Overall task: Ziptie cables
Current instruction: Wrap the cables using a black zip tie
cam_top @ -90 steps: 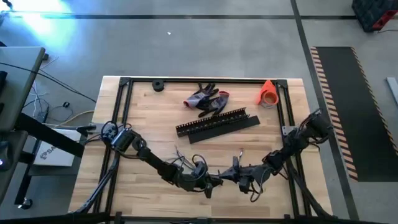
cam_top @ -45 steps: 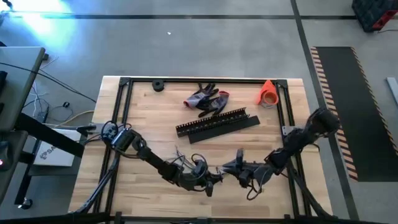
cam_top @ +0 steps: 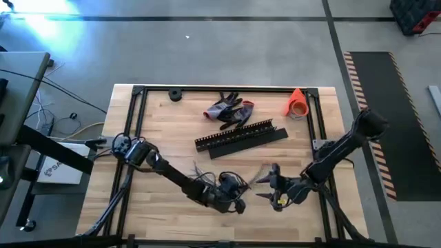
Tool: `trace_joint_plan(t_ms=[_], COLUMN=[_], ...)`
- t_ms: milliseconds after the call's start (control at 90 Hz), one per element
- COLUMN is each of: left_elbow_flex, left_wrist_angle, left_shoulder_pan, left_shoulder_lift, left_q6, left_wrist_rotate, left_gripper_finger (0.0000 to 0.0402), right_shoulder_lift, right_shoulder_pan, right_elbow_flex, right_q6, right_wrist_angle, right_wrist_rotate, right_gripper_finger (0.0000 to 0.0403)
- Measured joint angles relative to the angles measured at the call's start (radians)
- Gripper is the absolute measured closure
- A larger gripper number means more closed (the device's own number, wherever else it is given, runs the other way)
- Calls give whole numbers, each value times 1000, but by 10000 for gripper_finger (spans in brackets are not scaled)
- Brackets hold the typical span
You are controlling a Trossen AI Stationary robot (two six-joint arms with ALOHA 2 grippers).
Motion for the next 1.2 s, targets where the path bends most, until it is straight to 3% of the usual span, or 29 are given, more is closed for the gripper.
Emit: trace_joint_plan(t_ms=[211, 389, 511, 667, 800, 944, 1200], left_elbow_flex=[-1, 0, 0, 0, 0, 0, 0], left_wrist_angle=[4, 7, 5, 4, 4, 4, 4], left_shoulder_pan=[3, 6, 10, 10, 10, 10, 10], left_shoulder_lift=[22, 23, 23, 23, 23, 23, 23], left_q6=[9, 28, 32, 34, 35, 35, 35], left_wrist_rotate=[-13, -16, -15, -14, -16, -16, -17], left_gripper_finger=[402, 402, 402, 402, 402, 401, 402], right_shoulder_lift=[83, 170, 216, 247, 255, 255, 255], right_shoulder_pan=[-18, -25, -25, -29, -29, -29, -29], right_elbow_flex=[2, 90, 186, 288, 308, 302, 301], right_q6=[13, -22, -44, 91, 143, 145, 145], right_wrist_angle=[120, 95, -38, -324, -374, -362, -354], right_wrist_rotate=[2, 50, 109, 208, 215, 219, 219], right_gripper_finger=[187, 187, 187, 187, 193, 229, 342])
